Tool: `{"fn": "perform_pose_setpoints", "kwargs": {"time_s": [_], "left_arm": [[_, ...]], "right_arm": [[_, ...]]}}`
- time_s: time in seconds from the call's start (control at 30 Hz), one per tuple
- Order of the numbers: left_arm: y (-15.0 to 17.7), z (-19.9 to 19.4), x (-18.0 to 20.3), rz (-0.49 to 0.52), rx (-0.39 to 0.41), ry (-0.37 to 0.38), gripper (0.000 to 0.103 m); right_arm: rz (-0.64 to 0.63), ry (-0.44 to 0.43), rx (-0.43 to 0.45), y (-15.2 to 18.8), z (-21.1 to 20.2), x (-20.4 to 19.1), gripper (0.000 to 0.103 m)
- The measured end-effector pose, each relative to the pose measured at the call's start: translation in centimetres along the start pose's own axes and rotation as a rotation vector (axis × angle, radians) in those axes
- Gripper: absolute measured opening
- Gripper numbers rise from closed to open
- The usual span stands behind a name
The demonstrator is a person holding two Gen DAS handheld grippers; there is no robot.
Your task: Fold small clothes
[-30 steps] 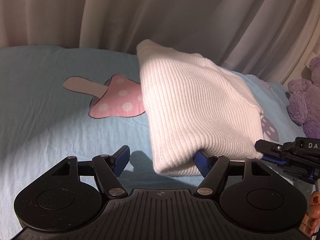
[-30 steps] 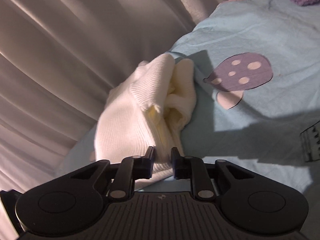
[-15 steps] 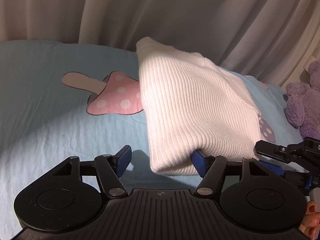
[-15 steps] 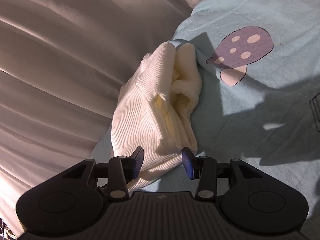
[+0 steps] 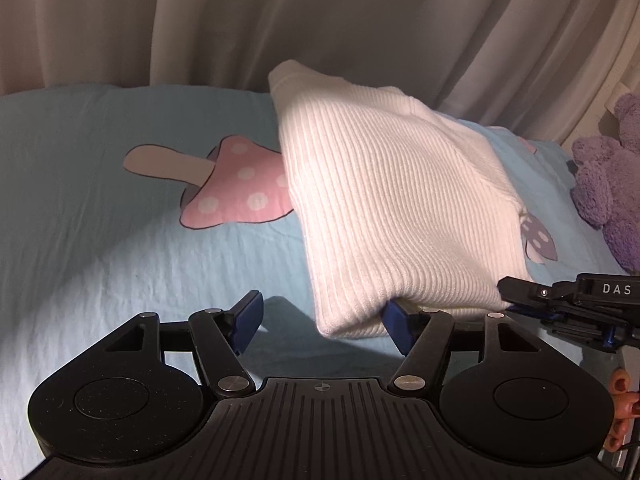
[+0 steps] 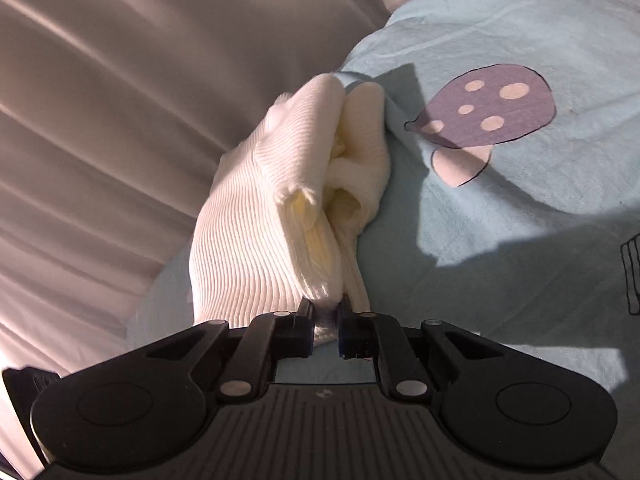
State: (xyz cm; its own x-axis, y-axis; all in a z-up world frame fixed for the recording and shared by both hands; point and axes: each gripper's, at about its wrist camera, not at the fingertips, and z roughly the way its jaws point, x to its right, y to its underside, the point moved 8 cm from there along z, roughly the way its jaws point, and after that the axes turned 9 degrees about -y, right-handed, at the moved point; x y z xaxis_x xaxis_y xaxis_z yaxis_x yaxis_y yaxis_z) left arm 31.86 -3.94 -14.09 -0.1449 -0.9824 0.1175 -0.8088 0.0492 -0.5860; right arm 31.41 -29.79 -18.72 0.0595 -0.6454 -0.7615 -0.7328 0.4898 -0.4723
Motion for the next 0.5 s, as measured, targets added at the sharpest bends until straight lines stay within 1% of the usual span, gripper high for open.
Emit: {"fn": "perform_pose_setpoints", "kwargs": {"time_s": [0.03,0.13,0.33,0.4,0.43,0.47,0.5], "left_arm": [[0.1,0.1,0.1,0.006,-0.006,0.003,0.07],[0.3,0.0,0.3,0.021,-0.015,0.025,0.07],[-0.1,-1.4,0.2,0.006,-0.027,0.156,0.071],[-0.4,-2.2,0.0,-0.014,-0.025,0.194,0.071],[-0.8,-2.8,-0.2,-0.033,-0.017,0.223,0.071],[-1.1,-3.3,-0.5,-0.051,-0.005,0.246,0.073],[-1.5,-3.8,-0.8,-0.069,0.011,0.263,0.077]], "right_arm": [[-0.046,0.022,-0.004,-0.1,0.1,-0.3,0.009],[-0.113,0.051,-0.005,-0.1,0.2,-0.7,0.009],[-0.183,0.071,0.007,0.1,-0.1,-0.9,0.01],[-0.214,0.097,-0.005,0.0,-0.5,-1.0,0.01],[-0.232,0.128,-0.008,-0.1,-0.9,-1.0,0.014],[-0.259,0.192,-0.003,-0.3,-1.5,-0.7,0.032],[-0.281,0.248,0.009,-0.5,-2.0,-0.4,0.039]]}}
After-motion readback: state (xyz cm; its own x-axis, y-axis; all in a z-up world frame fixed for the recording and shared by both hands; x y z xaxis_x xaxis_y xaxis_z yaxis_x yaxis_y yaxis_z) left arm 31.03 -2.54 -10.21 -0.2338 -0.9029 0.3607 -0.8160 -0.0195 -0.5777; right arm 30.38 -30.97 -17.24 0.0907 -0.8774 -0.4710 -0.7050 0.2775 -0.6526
